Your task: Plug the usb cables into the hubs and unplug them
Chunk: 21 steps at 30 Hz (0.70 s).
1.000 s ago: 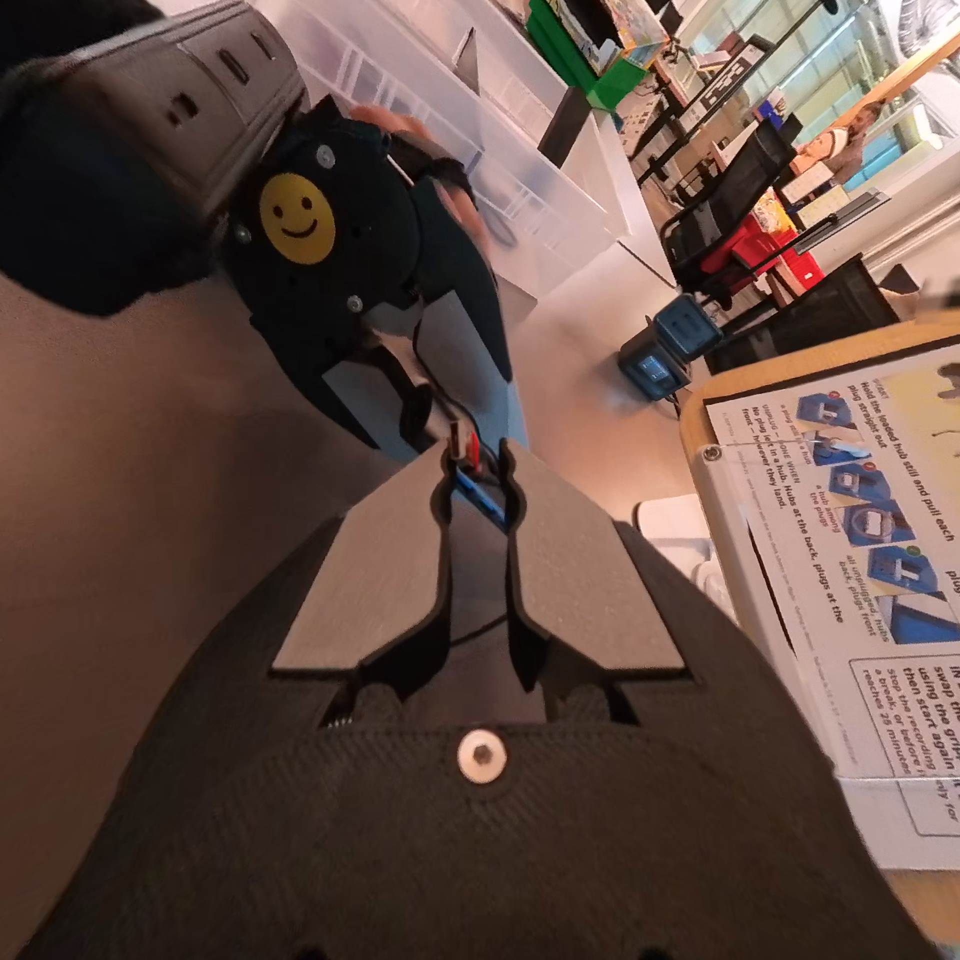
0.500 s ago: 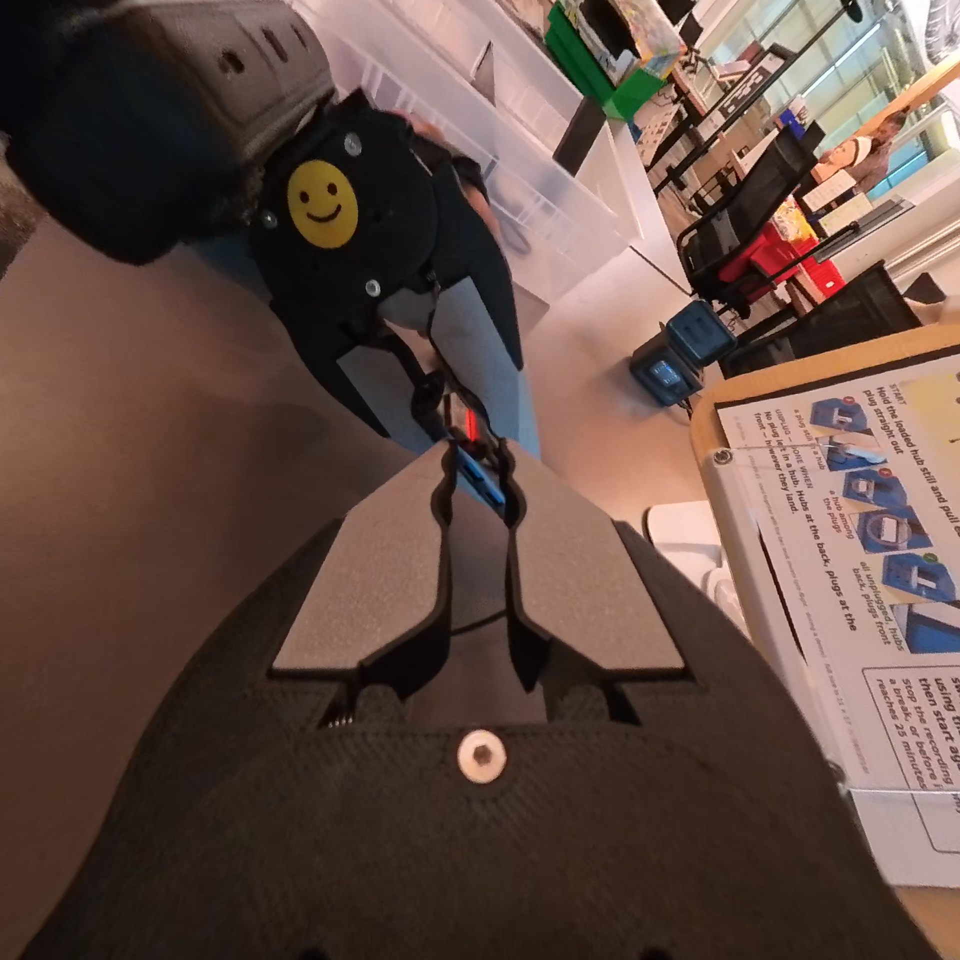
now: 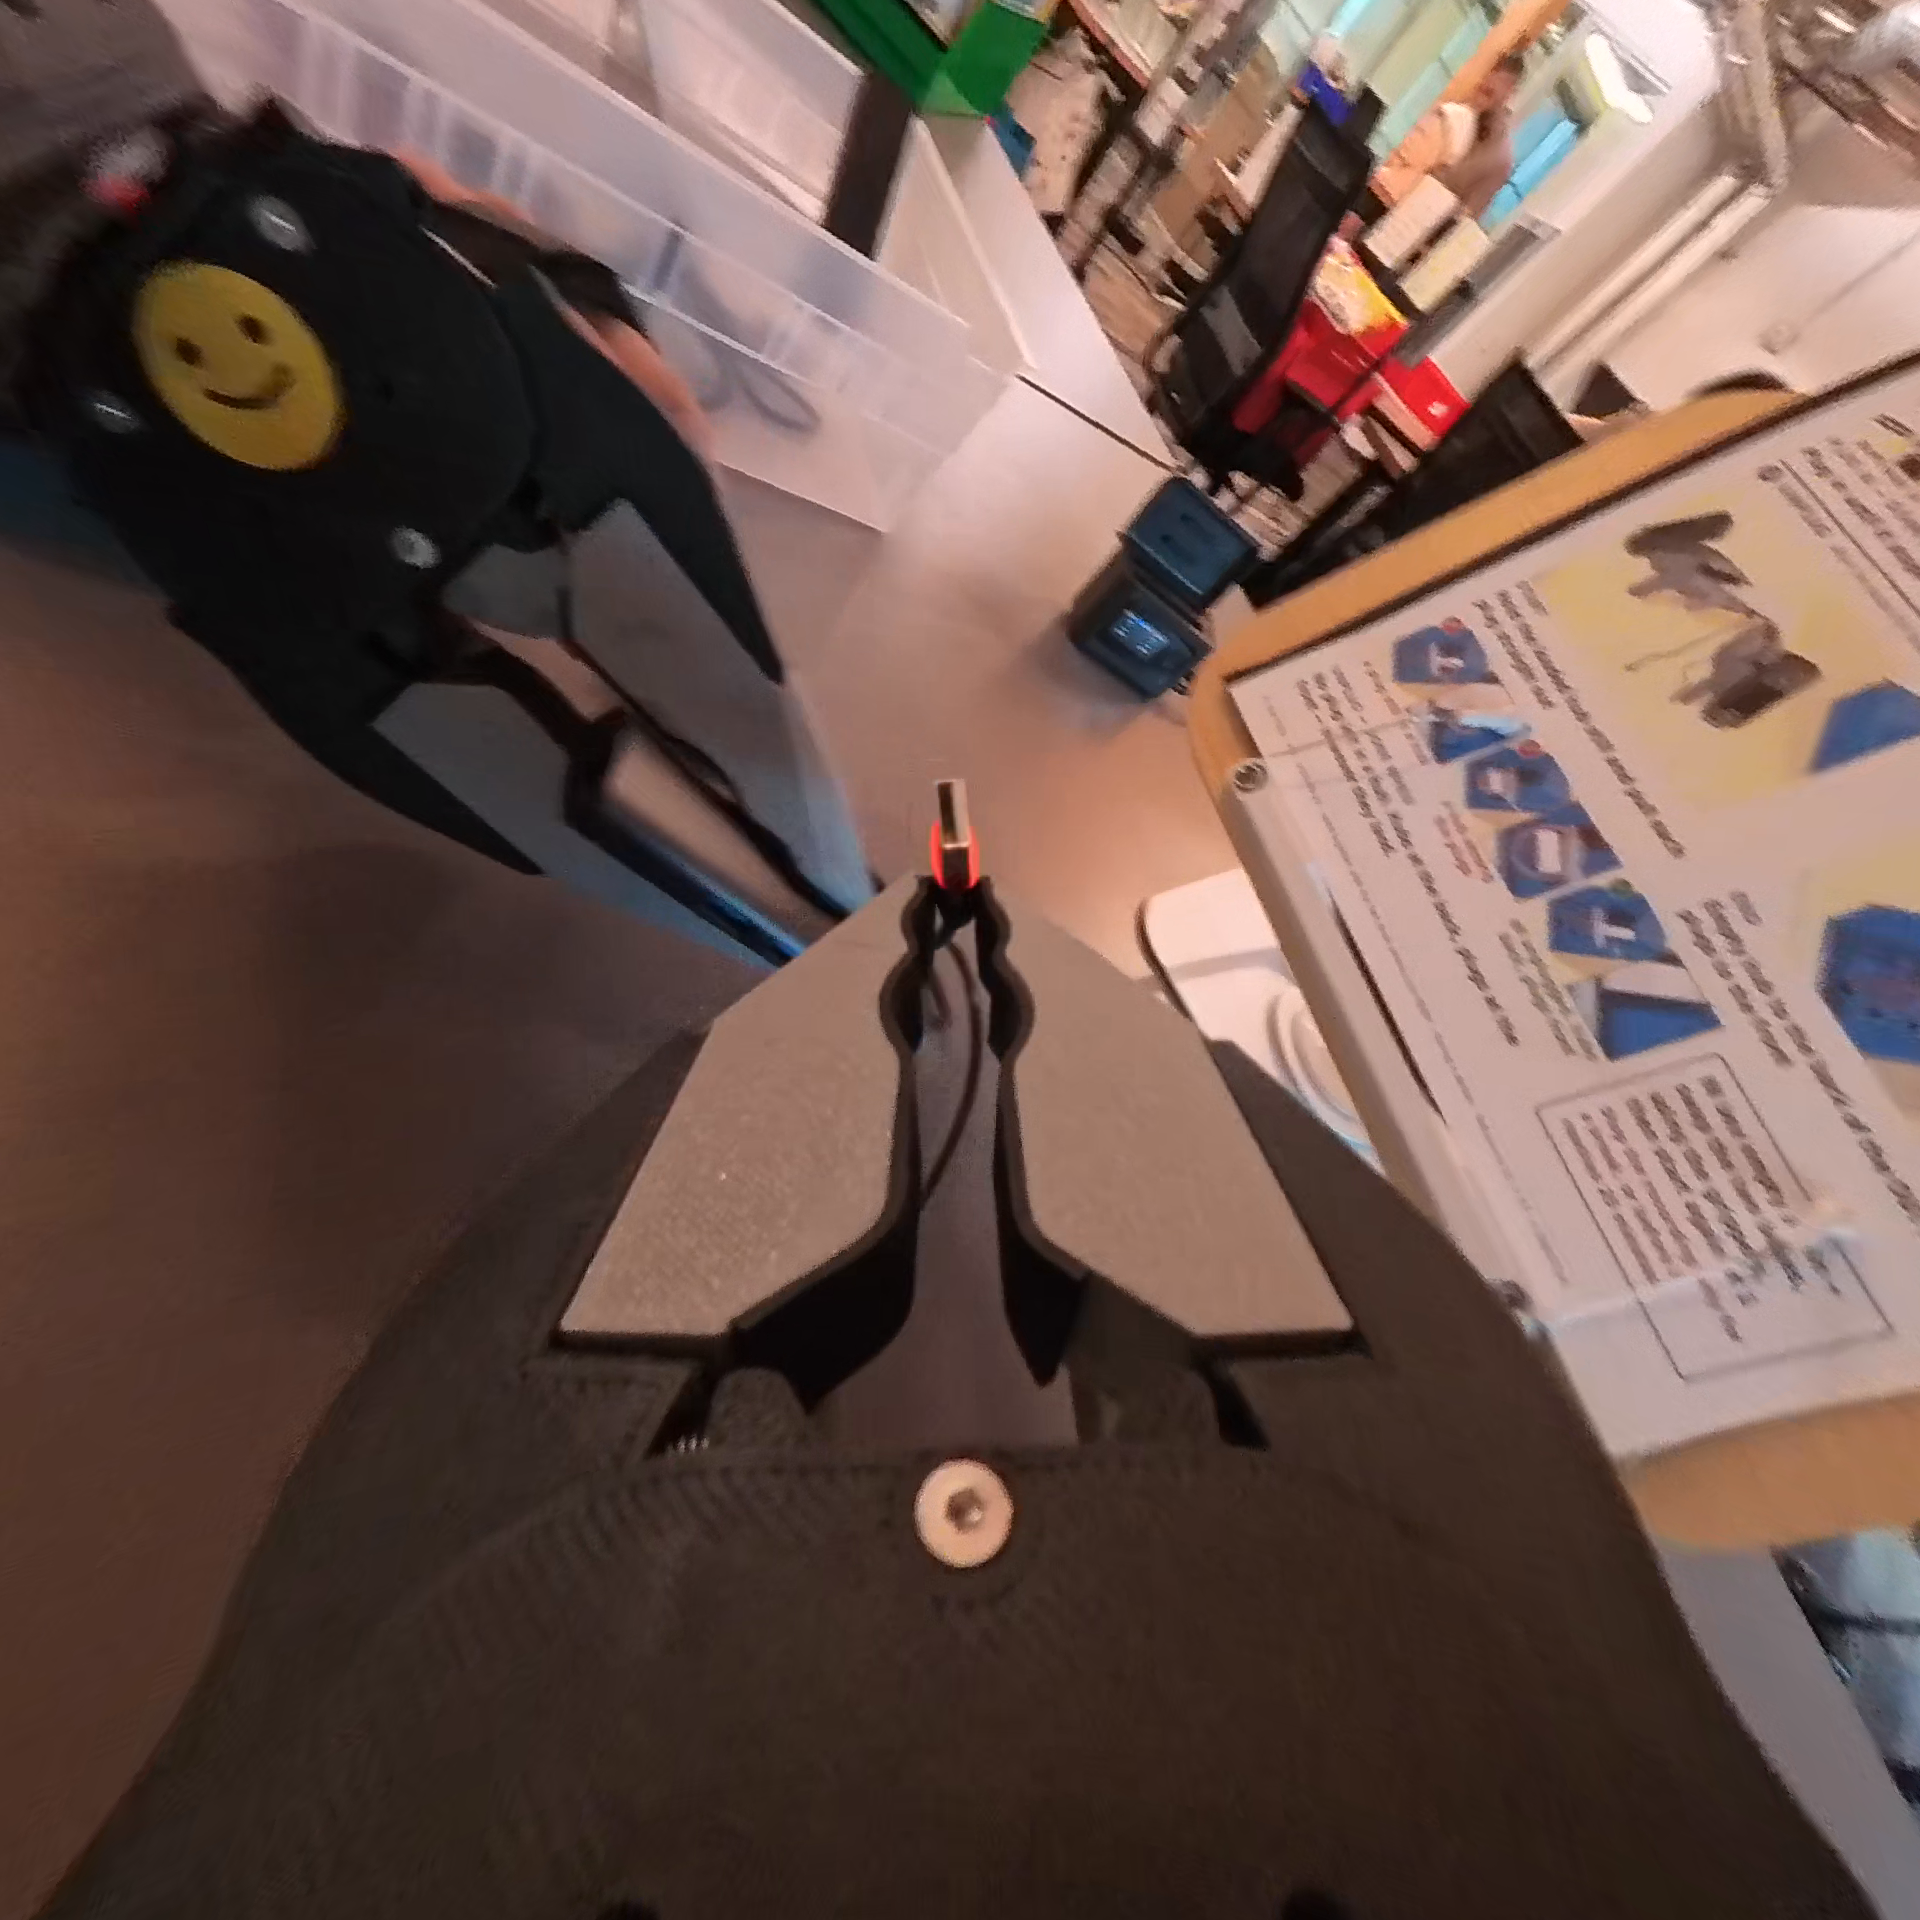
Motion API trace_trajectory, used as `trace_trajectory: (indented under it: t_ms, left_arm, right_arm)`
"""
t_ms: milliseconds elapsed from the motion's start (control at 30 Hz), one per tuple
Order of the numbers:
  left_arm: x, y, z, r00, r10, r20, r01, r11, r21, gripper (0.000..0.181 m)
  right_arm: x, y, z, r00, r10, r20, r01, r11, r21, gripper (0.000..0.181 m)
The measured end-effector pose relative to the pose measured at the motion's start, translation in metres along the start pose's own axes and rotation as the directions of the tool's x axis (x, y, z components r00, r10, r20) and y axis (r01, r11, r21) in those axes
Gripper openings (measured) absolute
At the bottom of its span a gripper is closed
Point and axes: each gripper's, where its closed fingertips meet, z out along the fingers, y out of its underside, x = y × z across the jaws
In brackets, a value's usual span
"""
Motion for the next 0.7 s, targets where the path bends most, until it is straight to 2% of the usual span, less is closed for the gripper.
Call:
trace_trajectory:
  t_ms: [133,200,300,400,567,700]
  left_arm:
    - [-0.002,0.000,-0.001,1.000,-0.002,0.008,0.002,1.000,-0.001,0.014]
    - [-0.005,0.002,-0.002,1.000,-0.015,0.017,0.015,1.000,-0.010,0.014]
    - [-0.006,0.003,-0.002,1.000,-0.021,0.021,0.022,1.000,-0.010,0.015]
    - [-0.003,0.002,-0.001,1.000,-0.002,0.014,0.003,1.000,-0.011,0.014]
    - [0.005,-0.001,0.002,0.997,0.073,0.008,-0.073,0.997,-0.036,0.015]
    - [0.010,-0.001,0.002,0.997,0.082,-0.011,-0.082,0.996,-0.034,0.015]
  right_arm:
    - [0.020,0.020,-0.002,0.995,-0.025,-0.096,0.016,0.995,-0.094,0.003]
    - [0.027,0.032,-0.003,0.988,-0.084,-0.131,0.060,0.983,-0.173,0.004]
    - [0.022,0.055,-0.002,0.968,-0.229,-0.102,0.186,0.929,-0.321,0.004]
    - [0.008,0.066,0.005,0.935,-0.350,-0.046,0.304,0.864,-0.402,0.004]
    - [-0.013,0.065,0.017,0.930,-0.367,0.019,0.344,0.854,-0.390,0.003]
    - [-0.007,0.051,0.018,0.909,-0.412,-0.055,0.369,0.861,-0.349,0.003]
